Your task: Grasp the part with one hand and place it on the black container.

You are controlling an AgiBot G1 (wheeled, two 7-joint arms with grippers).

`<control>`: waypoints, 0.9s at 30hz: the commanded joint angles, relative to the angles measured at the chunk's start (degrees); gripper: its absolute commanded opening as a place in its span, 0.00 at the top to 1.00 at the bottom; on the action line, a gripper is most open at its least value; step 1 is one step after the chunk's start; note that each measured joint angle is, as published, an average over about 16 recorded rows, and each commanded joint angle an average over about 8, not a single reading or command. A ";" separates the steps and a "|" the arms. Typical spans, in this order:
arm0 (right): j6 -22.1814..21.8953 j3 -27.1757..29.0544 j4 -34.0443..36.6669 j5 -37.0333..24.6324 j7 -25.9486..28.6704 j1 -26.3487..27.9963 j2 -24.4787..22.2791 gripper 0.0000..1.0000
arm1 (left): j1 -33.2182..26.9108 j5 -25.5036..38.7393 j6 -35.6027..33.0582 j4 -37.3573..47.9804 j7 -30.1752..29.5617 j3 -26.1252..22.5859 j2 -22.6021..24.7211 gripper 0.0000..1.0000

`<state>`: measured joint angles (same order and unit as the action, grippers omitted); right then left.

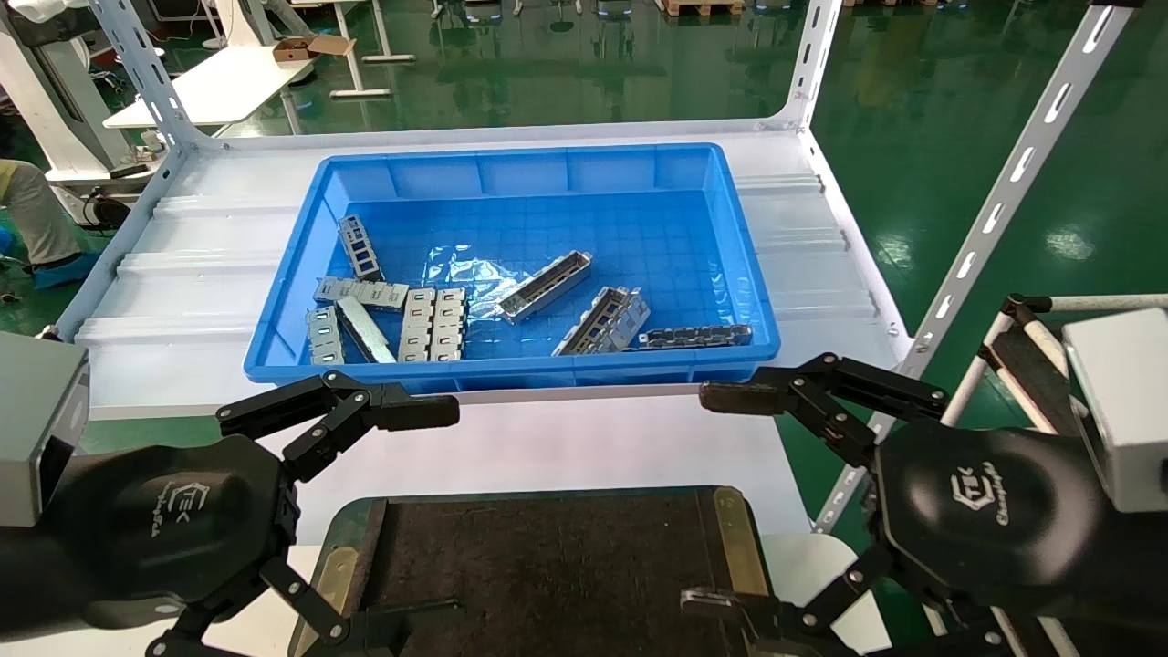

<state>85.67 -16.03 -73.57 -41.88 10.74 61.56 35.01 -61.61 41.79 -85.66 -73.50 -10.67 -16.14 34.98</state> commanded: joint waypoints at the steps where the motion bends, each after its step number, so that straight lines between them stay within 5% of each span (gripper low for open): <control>1: 0.00 0.00 0.00 0.00 0.00 0.00 0.00 0.00 | 0.00 0.00 0.00 0.00 0.00 0.00 0.00 0.00; 27: 0.00 0.00 0.00 0.05 0.00 0.00 0.00 0.00 | 0.00 0.00 0.00 0.00 0.00 0.00 0.00 0.00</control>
<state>85.67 -16.03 -73.57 -41.83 10.74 61.56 35.01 -61.61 41.79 -85.66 -73.50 -10.67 -16.14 34.98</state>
